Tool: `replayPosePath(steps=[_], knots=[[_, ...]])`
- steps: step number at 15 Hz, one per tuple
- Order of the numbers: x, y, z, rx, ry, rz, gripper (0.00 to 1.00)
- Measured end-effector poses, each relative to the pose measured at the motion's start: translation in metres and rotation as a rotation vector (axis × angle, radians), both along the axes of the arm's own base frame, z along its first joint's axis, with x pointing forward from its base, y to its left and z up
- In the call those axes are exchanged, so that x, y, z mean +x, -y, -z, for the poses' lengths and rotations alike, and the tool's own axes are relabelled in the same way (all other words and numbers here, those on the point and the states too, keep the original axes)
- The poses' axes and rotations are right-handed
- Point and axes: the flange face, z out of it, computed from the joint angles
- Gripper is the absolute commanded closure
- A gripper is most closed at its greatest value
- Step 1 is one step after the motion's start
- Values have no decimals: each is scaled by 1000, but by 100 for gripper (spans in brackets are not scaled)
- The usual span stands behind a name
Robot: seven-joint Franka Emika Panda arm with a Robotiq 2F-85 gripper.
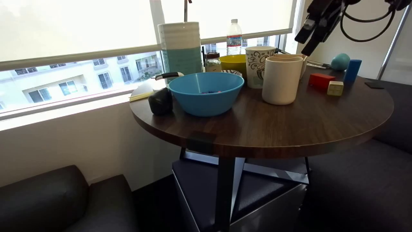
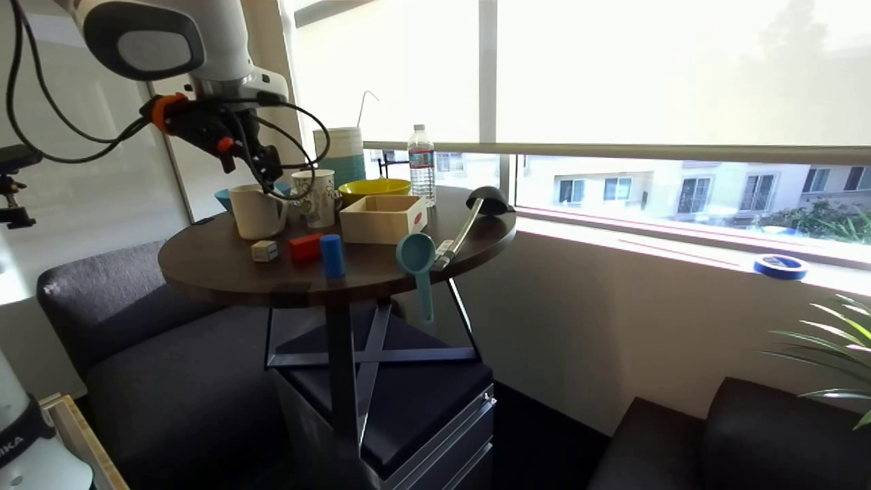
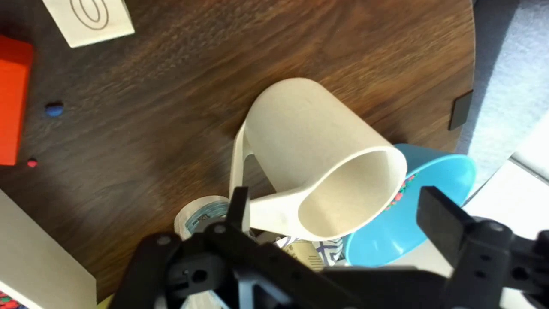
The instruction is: Put the beige cup upside down
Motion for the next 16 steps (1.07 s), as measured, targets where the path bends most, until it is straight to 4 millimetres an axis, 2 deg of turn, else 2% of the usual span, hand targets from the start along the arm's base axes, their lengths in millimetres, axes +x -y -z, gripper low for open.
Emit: replayPosePath(steps=[5, 6, 8, 10, 11, 12, 13, 15, 16], knots=[[9, -1, 14, -7, -57, 128, 1], [10, -1, 17, -9, -75, 155, 9], [11, 1, 21, -15, -107, 206, 16], [11, 4, 25, -26, -139, 253, 37], [11, 6, 28, -34, -155, 273, 35], [11, 8, 30, -43, -172, 293, 16], [11, 9, 32, -50, -188, 309, 9], [10, 10, 36, -61, -219, 334, 1], [9, 11, 38, -65, -234, 341, 0]])
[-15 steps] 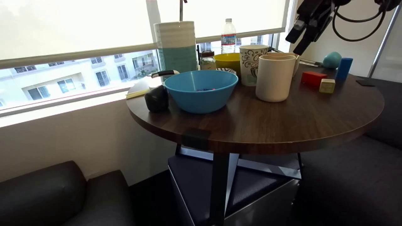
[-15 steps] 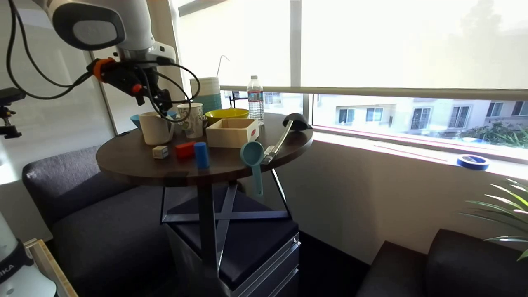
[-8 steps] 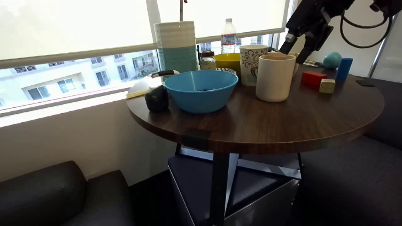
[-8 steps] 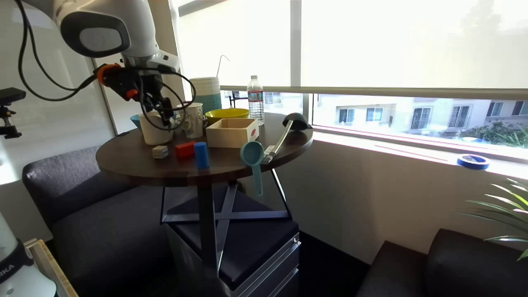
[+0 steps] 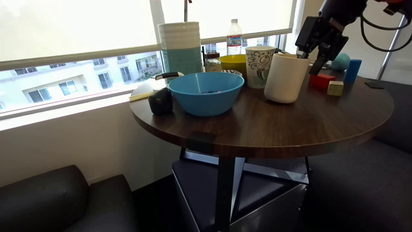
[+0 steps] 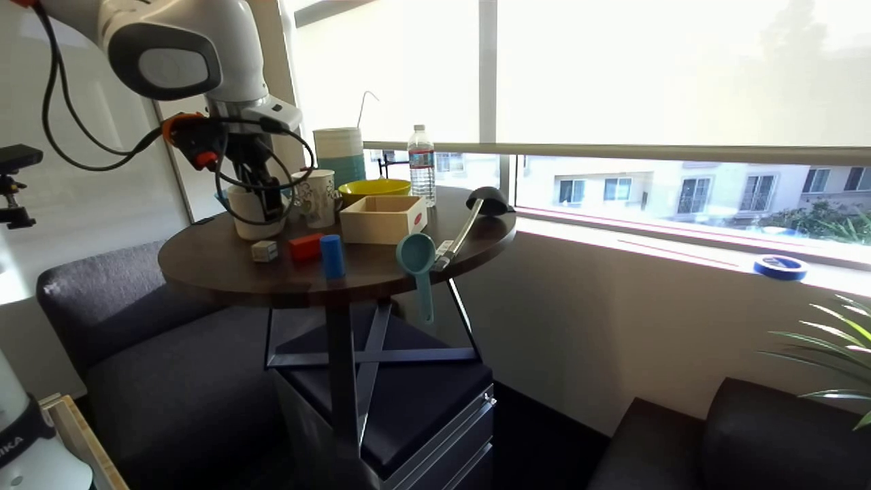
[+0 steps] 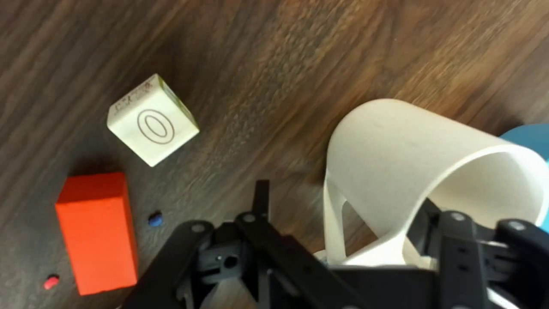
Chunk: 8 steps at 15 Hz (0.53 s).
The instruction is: Put the beige cup upside down
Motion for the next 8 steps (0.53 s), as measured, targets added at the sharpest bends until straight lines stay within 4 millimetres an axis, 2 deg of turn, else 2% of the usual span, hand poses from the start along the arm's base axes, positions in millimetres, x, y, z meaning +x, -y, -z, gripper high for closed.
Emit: replayPosePath(steps=[6, 7, 8], knots=[[-3, 8, 10, 8, -69, 33, 0], [-4, 10, 11, 10, -77, 38, 25], [-4, 12, 12, 12, -83, 42, 26]])
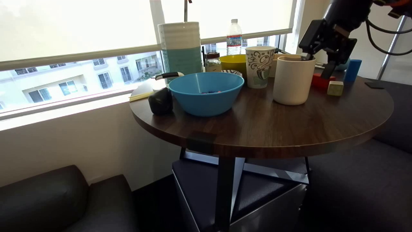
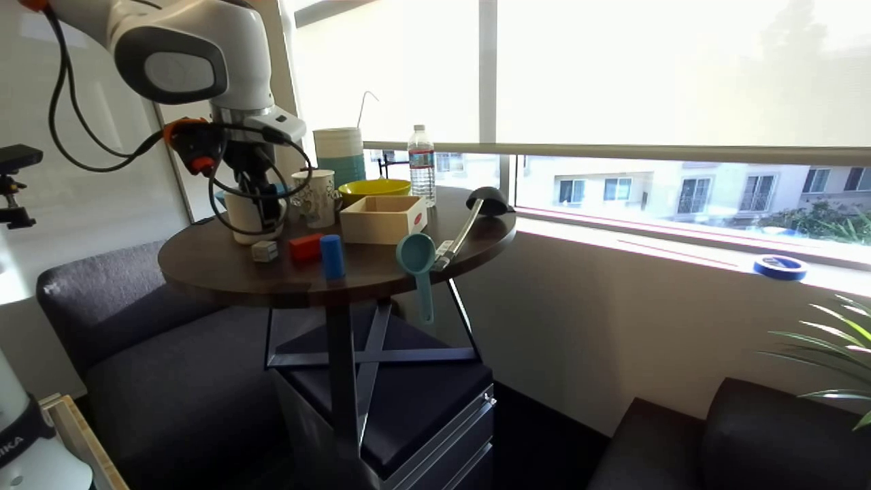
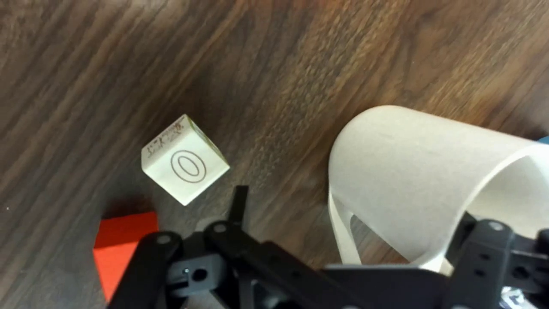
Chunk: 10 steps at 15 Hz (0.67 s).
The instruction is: Put the beige cup upside down
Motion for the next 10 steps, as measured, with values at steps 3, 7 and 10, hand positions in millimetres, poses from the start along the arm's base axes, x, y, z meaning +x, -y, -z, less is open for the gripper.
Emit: replayPosePath(steps=[3, 7, 10], knots=[[1, 5, 2, 17, -9, 12, 50], [2, 10, 5, 66, -11, 20, 77], [1, 11, 6, 134, -1, 11, 97]])
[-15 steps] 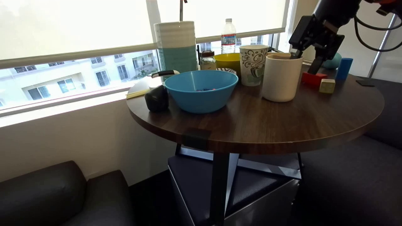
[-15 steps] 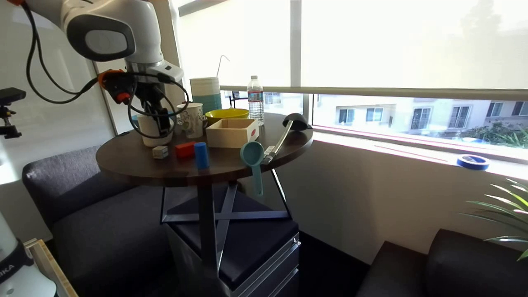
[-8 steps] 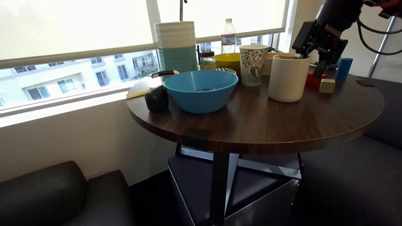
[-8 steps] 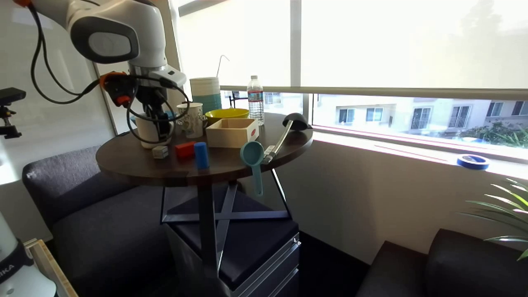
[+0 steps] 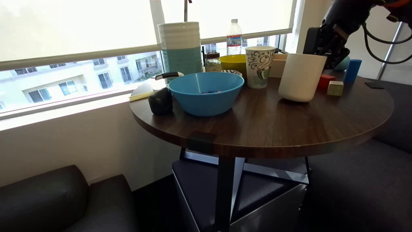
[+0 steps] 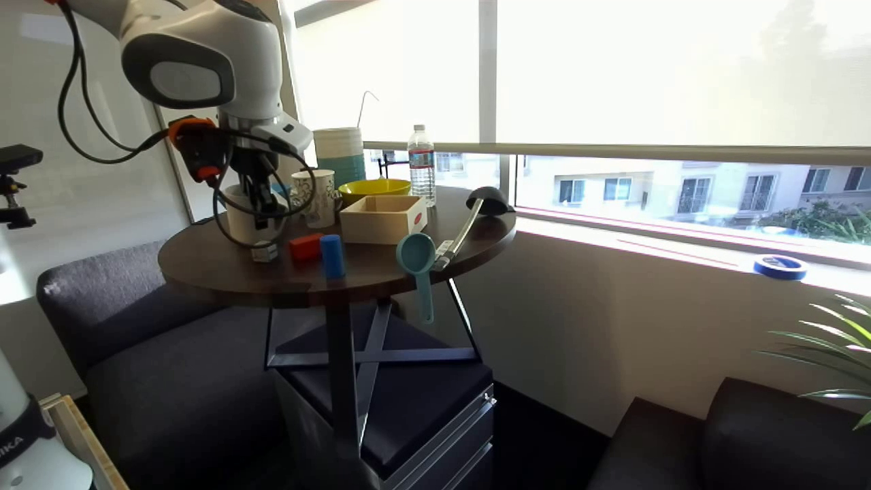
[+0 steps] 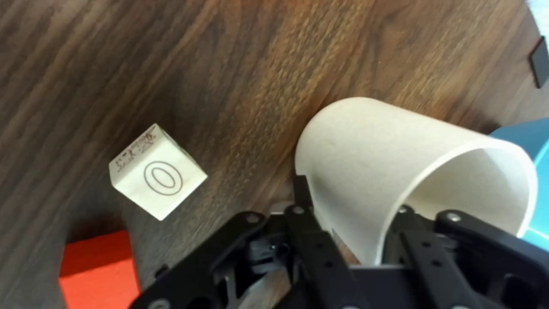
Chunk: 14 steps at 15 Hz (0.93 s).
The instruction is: Put the beige cup upside down
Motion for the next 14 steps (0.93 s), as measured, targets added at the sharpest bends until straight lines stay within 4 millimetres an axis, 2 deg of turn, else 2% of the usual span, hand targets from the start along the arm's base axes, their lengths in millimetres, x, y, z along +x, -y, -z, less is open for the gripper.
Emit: replayPosePath(steps=[1, 7, 13, 14], knots=[[0, 1, 0, 32, 9, -6, 100], [-4, 10, 9, 212, 44, -57, 99], [-2, 9, 27, 229, -4, -83, 99], [0, 8, 26, 227, -6, -87, 76]])
